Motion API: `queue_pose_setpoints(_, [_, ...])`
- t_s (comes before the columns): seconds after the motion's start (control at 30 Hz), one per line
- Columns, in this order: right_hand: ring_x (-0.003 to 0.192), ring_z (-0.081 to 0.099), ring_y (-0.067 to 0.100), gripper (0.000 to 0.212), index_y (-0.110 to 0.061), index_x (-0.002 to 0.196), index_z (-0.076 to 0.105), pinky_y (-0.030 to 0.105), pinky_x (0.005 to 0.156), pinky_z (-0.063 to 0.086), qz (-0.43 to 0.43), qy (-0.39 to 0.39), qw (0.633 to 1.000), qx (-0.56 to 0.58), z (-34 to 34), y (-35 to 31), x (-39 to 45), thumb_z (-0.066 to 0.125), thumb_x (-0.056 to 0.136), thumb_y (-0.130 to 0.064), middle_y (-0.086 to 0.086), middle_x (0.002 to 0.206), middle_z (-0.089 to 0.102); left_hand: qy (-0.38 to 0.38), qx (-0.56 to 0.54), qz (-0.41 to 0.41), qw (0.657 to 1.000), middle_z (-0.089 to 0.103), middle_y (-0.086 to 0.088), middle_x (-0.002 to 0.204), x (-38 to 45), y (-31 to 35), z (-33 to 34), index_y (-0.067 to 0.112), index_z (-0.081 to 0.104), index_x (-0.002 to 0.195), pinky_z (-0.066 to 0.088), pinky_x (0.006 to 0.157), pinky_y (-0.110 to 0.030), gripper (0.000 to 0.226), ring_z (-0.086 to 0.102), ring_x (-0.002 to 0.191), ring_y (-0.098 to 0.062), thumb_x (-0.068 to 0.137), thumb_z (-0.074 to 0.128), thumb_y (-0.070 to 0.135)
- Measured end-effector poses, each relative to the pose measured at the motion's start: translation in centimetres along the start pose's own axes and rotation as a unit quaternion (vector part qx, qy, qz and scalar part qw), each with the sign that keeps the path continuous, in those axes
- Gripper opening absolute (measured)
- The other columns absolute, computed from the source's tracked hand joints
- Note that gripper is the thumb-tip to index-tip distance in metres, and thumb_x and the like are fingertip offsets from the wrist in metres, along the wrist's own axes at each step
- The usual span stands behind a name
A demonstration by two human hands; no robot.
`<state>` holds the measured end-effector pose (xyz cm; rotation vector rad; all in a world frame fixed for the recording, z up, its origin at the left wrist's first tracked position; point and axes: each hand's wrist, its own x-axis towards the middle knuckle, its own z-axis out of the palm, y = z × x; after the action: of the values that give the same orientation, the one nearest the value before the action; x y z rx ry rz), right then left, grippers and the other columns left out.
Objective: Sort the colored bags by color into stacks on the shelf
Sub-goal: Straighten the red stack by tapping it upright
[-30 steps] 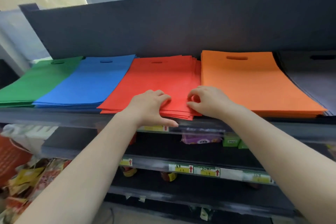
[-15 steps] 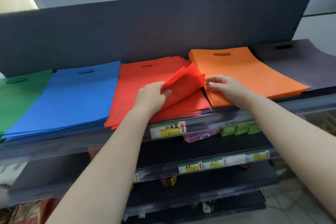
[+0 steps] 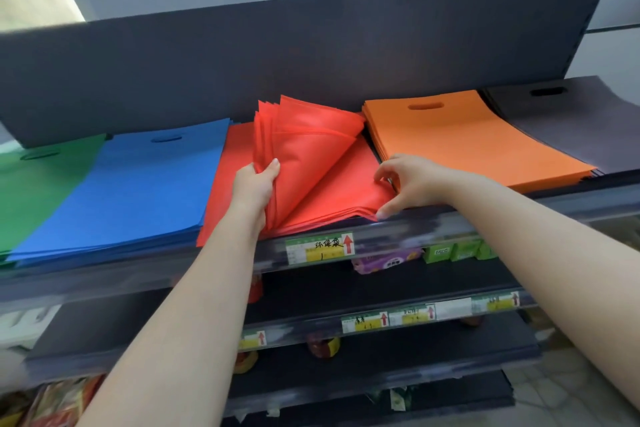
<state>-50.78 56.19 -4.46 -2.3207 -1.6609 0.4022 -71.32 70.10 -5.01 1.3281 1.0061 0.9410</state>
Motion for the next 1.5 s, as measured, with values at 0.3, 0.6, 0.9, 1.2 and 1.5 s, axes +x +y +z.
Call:
queue_pose_setpoints(0.3, [0.093, 0.049, 0.024, 0.064, -0.007, 0.121, 0.039, 0.031, 0.069, 0.036, 0.117, 0.216, 0.960, 0.134, 2.5, -2.7, 2.1, 0.076, 0.075, -0.033, 0.005, 0.101, 0.043, -0.013, 0.021, 0.004, 1.000, 0.065, -0.016, 0.106, -0.2, 0.2, 0.1, 0.007, 0.060, 0.118, 0.051, 0.092, -0.044, 0.025, 0.063, 0.098, -0.030, 0.095, 0.056, 0.016])
queue_pose_setpoints(0.6, [0.081, 0.066, 0.024, 0.037, -0.007, 0.107, 0.055, 0.029, 0.059, 0.058, 0.105, 0.009, 0.771, 0.628, 0.2, -5.7, 3.5, 0.060, 0.090, -0.039, 0.015, 0.107, 0.060, -0.059, 0.052, 0.066, 0.995, 0.065, -0.007, 0.098, -1.0, 0.3, 0.3, 0.012, 0.062, 0.111, 0.048, 0.084, -0.033, 0.018, 0.060, 0.090, -0.020, 0.095, 0.055, 0.016])
queue_pose_setpoints(0.9, [0.085, 0.070, 0.026, 0.058, -0.014, 0.086, 0.074, 0.040, 0.077, 0.056, 0.162, -0.077, 0.676, 0.715, -2.4, -4.3, 4.1, 0.056, 0.078, -0.069, 0.008, 0.093, 0.073, -0.169, 0.486, 0.236, 0.824, 0.067, 0.001, 0.114, -1.8, 0.6, -0.7, 0.033, 0.062, 0.116, 0.040, 0.083, -0.033, 0.045, 0.057, 0.109, -0.027, 0.095, 0.032, 0.058])
queue_pose_setpoints(1.2, [0.043, 0.064, 0.020, 0.019, -0.006, 0.091, 0.055, 0.026, 0.039, 0.050, 0.254, -0.098, 0.878, 0.393, -2.1, -4.3, 2.8, 0.070, 0.084, -0.014, 0.007, 0.053, 0.067, -0.181, 0.510, 0.237, 0.807, 0.067, 0.015, 0.104, -3.1, 0.6, -0.5, 0.032, 0.072, 0.096, 0.044, 0.078, -0.028, 0.041, 0.059, 0.097, -0.007, 0.091, 0.043, 0.061])
queue_pose_setpoints(1.5, [0.095, 0.064, 0.033, 0.030, -0.009, 0.105, 0.061, 0.048, 0.089, 0.052, 0.118, 0.086, 0.901, 0.408, -3.9, -5.1, 1.5, 0.073, 0.078, -0.003, 0.013, 0.100, 0.066, -0.048, 0.389, 0.203, 0.897, 0.064, 0.007, 0.118, 0.1, 1.3, -2.1, 0.023, 0.065, 0.111, 0.039, 0.088, -0.025, 0.023, 0.058, 0.112, -0.015, 0.090, 0.061, 0.030])
